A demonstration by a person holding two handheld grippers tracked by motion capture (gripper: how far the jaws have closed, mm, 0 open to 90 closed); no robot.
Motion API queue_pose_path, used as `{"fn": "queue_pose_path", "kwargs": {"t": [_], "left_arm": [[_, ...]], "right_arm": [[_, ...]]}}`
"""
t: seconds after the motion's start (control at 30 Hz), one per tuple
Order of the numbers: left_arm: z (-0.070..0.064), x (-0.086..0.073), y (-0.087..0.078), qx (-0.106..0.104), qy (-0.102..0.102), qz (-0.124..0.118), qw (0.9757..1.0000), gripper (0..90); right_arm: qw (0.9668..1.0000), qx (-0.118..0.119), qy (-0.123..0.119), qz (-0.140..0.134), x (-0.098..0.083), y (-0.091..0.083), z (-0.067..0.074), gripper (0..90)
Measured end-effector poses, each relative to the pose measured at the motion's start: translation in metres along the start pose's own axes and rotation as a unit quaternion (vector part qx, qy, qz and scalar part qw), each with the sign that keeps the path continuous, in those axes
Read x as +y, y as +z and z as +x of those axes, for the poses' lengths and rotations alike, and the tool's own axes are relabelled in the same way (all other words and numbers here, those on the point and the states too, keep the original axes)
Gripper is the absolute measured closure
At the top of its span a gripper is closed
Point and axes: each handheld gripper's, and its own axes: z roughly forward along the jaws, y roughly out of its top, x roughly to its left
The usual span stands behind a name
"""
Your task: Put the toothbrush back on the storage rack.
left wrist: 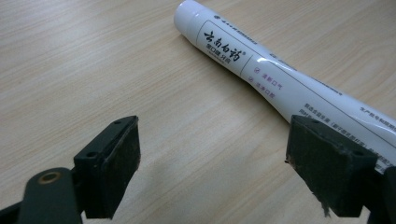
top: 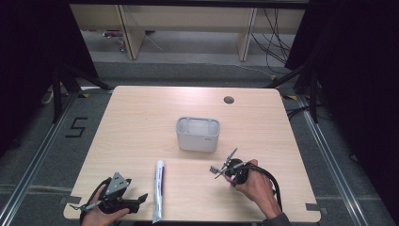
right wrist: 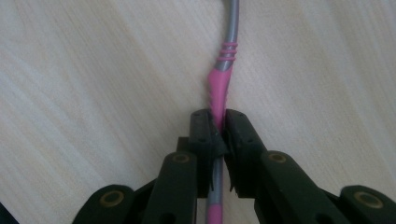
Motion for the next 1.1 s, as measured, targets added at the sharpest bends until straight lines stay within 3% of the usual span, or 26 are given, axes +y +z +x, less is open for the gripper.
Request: {"fn": "queue_pose_path", "kwargs": {"t": [0.13, 0.17, 0.2, 0.23, 0.33, 0.4, 0.43, 0.47, 0.53, 0.63, 0.87, 0.9, 0.97, 1.03, 1.1], "left_arm": [[0.000, 0.000, 0.000, 0.001, 0.003, 0.002, 1.0000, 17.2], [0.000, 0.000, 0.000, 0.001, 0.000, -0.001, 1.0000, 17.2], [0.001, 0.000, -0.001, 0.003, 0.009, 0.007, 0.9999, 17.2], [0.001, 0.000, -0.001, 0.003, 0.009, 0.007, 0.9999, 17.2], [0.000, 0.000, 0.000, 0.001, 0.001, 0.000, 1.0000, 17.2], [0.001, 0.000, -0.001, 0.001, 0.006, 0.004, 1.0000, 17.2], [0.001, 0.000, -0.001, 0.003, 0.010, 0.007, 0.9999, 17.2], [0.001, 0.000, 0.000, 0.001, 0.003, -0.001, 1.0000, 17.2], [0.000, 0.000, 0.000, 0.001, 0.002, 0.001, 1.0000, 17.2], [0.000, 0.000, 0.000, 0.002, 0.001, 0.000, 1.0000, 17.2], [0.000, 0.000, 0.000, -0.001, 0.003, -0.002, 1.0000, 17.3], [0.000, 0.000, 0.000, -0.001, 0.002, -0.002, 1.0000, 17.3], [0.002, 0.000, -0.001, 0.000, 0.010, 0.007, 0.9999, 17.3], [0.000, 0.000, 0.000, -0.001, -0.001, -0.002, 1.0000, 17.3], [0.000, 0.000, -0.001, 0.000, 0.002, 0.000, 1.0000, 17.3]], "right_arm": [[0.9998, 0.008, -0.015, 0.007, 0.002, -0.001, 0.000, 81.9], [0.9999, 0.006, -0.005, 0.011, 0.002, -0.001, 0.001, 81.9], [0.9998, 0.002, 0.006, 0.018, 0.002, -0.001, 0.003, 82.0], [0.9997, -0.003, -0.018, 0.014, 0.002, 0.000, 0.000, 82.2], [0.9996, -0.009, -0.012, 0.024, 0.003, 0.000, 0.002, 82.4], [0.9993, -0.011, -0.026, 0.025, 0.003, 0.000, 0.000, 82.5], [0.9994, -0.008, -0.023, 0.025, 0.004, 0.000, 0.001, 82.5], [0.9991, -0.013, -0.031, 0.025, 0.004, 0.000, 0.000, 82.5], [0.9993, -0.014, -0.020, 0.028, 0.004, 0.000, 0.003, 82.6], [0.9993, -0.003, -0.025, 0.029, 0.005, 0.000, 0.004, 82.9], [0.9984, -0.023, -0.033, 0.039, 0.005, -0.001, 0.005, 83.2], [0.9987, -0.015, -0.035, 0.034, 0.005, -0.001, 0.005, 83.2], [0.9986, -0.023, -0.036, 0.032, 0.005, -0.006, 0.005, 83.3], [0.9989, -0.020, -0.034, 0.026, 0.004, -0.010, 0.006, 83.4], [0.9990, -0.023, -0.037, 0.008, 0.004, -0.016, 0.006, 83.5]]}}
